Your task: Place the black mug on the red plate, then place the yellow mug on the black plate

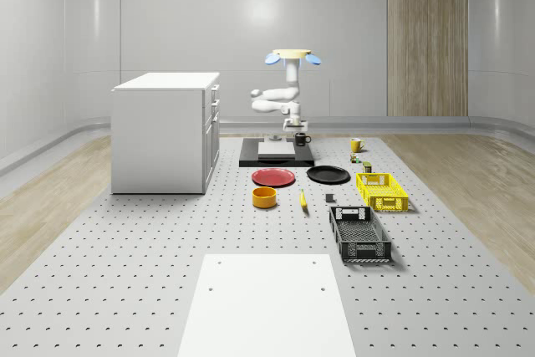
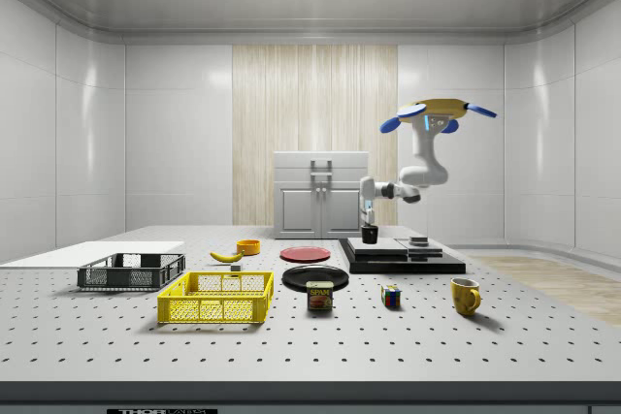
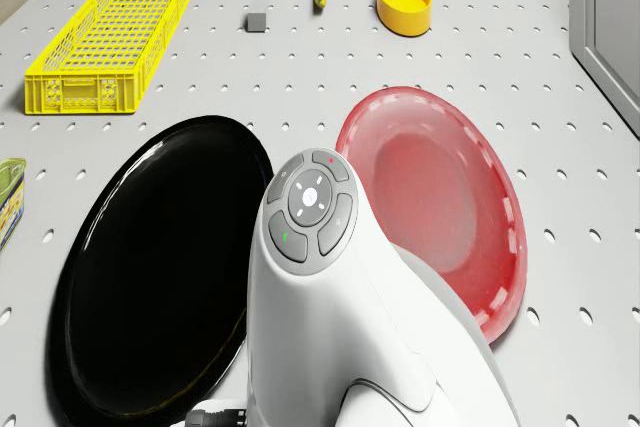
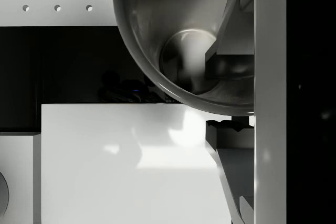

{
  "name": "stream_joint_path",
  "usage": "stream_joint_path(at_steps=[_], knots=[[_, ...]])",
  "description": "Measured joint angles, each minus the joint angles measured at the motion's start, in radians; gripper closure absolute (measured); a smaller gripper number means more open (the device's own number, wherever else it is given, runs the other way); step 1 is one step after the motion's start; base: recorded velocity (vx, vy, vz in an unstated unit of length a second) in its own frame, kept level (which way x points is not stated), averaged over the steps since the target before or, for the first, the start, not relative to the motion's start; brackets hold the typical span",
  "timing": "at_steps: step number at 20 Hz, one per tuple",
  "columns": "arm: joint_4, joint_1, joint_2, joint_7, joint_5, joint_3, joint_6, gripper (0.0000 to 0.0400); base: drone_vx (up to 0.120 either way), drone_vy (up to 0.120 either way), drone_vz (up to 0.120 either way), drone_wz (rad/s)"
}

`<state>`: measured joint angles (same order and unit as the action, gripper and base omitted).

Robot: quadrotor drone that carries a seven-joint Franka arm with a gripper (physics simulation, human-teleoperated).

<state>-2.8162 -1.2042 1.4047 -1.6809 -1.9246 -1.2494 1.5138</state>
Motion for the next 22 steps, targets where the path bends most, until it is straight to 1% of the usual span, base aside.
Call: stream_joint_path(at_steps=[22], knots=[[0.002, -0.011, 0.032, -0.009, 0.015, -0.005, 0.03, 0.029, 0.12, -0.12, 0.0, 0.0]])
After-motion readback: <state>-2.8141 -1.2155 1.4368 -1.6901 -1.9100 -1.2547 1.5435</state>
